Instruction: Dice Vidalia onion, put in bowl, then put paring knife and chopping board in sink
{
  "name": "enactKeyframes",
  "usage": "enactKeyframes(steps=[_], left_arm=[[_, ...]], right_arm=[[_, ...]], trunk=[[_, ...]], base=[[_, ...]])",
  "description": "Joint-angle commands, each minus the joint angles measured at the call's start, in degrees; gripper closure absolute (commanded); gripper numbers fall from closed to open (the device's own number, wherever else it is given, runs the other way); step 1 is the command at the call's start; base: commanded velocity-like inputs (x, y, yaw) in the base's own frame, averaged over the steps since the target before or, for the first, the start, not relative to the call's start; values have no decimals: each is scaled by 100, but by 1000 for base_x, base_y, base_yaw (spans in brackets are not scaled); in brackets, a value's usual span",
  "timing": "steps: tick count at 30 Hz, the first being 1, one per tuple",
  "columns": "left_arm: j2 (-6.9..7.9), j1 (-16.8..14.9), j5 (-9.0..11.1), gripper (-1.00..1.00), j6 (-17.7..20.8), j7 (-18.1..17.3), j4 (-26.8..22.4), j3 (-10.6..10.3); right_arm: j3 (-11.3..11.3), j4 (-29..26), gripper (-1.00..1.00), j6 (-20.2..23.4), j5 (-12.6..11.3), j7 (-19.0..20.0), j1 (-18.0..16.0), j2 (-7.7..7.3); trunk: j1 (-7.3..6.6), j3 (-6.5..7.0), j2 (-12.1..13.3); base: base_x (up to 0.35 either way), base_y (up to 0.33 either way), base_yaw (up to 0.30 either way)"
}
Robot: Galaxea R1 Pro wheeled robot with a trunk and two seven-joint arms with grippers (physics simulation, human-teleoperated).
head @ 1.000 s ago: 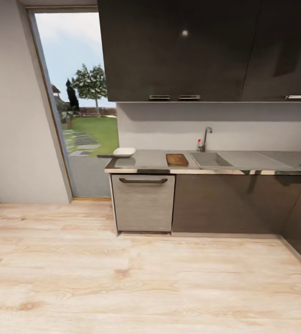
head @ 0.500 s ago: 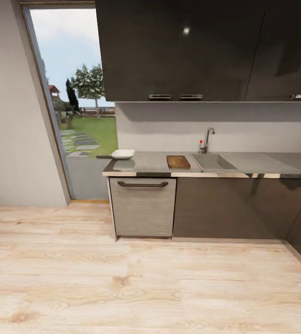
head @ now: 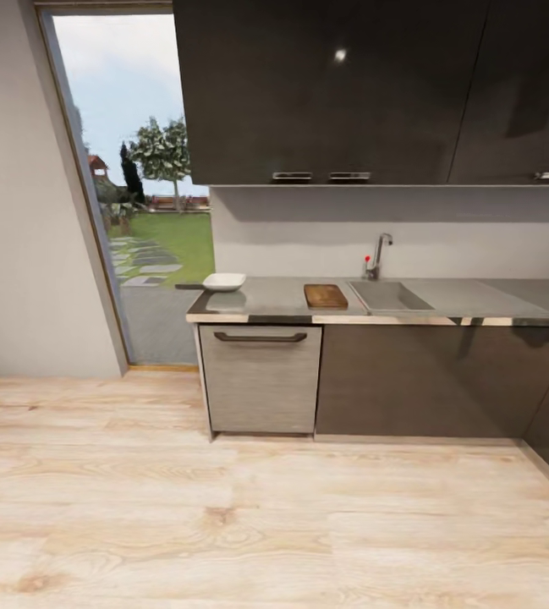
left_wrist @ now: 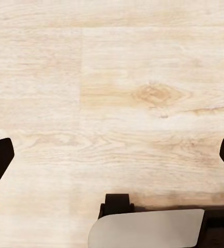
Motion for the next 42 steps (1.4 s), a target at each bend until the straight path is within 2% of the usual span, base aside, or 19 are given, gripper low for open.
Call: enactKeyframes(steps=[1, 14, 22, 27, 29, 34, 37, 42], left_arm=[[0, 1, -4, -100, -10, -1, -4, 1], [0, 1, -4, -100, -11, -1, 1, -5], [-8, 1, 0, -100, -11, -1, 57, 0], [-8, 1, -4, -100, -11, -1, 96, 1], [-8, 1, -4, -100, -11, -1, 90, 1], [-23, 1, 9, -100, -9, -1, 68, 8], [-26, 1, 18, -100, -6, -1, 71, 9], [-26, 1, 21, -100, -9, -2, 62, 9]], right_arm=[[-1, 1, -100, -15, -1, -5, -1, -1], [-2, -2, -100, -13, -1, -5, -1, -3], [-9, -86, -100, -6, -2, -30, 1, 1], [-3, -907, -100, 104, 20, -383, -3, -2], [-2, -1235, -100, 281, 27, -521, -4, -2], [-2, -2404, -100, 1301, 33, -713, -4, -3], [-2, -3801, -100, 2524, 40, -751, -4, -3], [7, -4890, -100, 3525, 49, -875, -14, 18]], trunk=[[2, -5, -2], [2, -5, -2], [2, -5, -2], [2, -5, -2], [2, -5, -2], [2, -5, -2], [2, -5, -2], [2, -5, -2]], base=[[249, 0, 0], [301, 0, 0], [64, 0, 0], [4, 0, 0], [1, 0, 0], [0, 0, 0], [0, 0, 0], [0, 0, 0]])
